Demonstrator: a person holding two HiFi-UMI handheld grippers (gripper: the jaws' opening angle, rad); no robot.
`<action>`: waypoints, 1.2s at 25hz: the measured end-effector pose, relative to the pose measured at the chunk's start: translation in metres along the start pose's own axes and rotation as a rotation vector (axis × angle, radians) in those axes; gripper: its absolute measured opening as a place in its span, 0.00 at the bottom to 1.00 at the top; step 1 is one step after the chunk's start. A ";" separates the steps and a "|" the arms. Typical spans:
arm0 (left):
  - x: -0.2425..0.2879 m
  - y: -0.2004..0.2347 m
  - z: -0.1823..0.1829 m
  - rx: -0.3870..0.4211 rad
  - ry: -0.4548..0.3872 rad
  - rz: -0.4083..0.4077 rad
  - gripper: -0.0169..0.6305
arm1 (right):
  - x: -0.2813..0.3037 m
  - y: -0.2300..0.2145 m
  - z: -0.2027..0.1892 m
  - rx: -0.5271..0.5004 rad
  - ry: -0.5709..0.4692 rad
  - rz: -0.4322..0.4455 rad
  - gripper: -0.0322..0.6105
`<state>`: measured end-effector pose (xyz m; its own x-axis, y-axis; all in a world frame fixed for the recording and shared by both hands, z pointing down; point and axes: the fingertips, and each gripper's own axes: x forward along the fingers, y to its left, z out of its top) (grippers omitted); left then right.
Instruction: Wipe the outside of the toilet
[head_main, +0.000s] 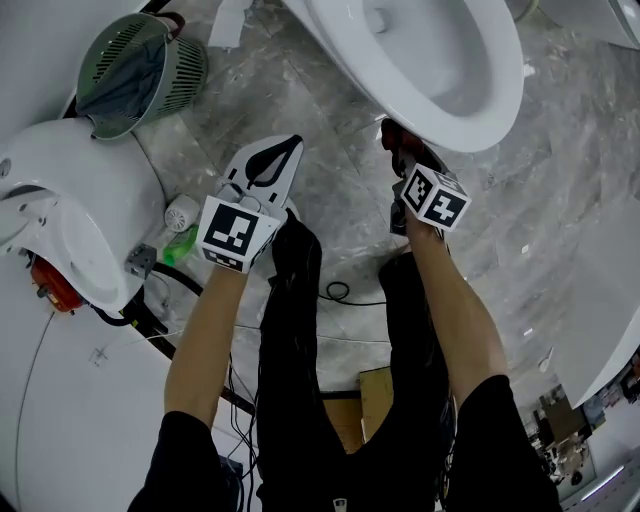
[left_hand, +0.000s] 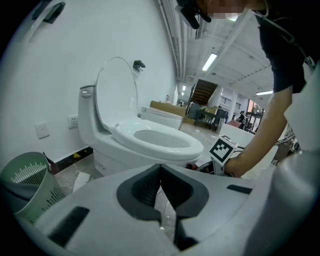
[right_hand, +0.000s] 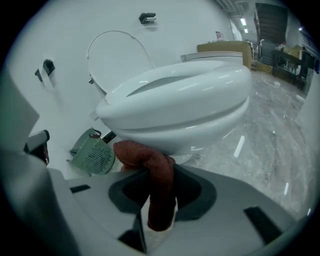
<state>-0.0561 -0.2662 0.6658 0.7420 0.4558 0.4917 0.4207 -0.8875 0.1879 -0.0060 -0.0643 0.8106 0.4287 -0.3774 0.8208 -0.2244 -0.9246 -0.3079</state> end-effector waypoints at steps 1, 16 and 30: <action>0.003 -0.008 0.001 0.001 0.002 0.003 0.03 | -0.005 -0.009 0.000 -0.015 0.008 0.005 0.22; 0.065 -0.124 0.037 -0.047 -0.029 0.052 0.03 | -0.042 -0.138 0.049 -0.093 0.028 0.048 0.22; 0.084 -0.201 0.132 -0.050 -0.047 0.148 0.03 | -0.153 -0.216 0.144 -0.116 -0.097 0.096 0.23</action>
<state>-0.0097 -0.0404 0.5574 0.8181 0.3218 0.4766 0.2798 -0.9468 0.1589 0.1031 0.1860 0.6822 0.4816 -0.4719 0.7385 -0.3653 -0.8741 -0.3203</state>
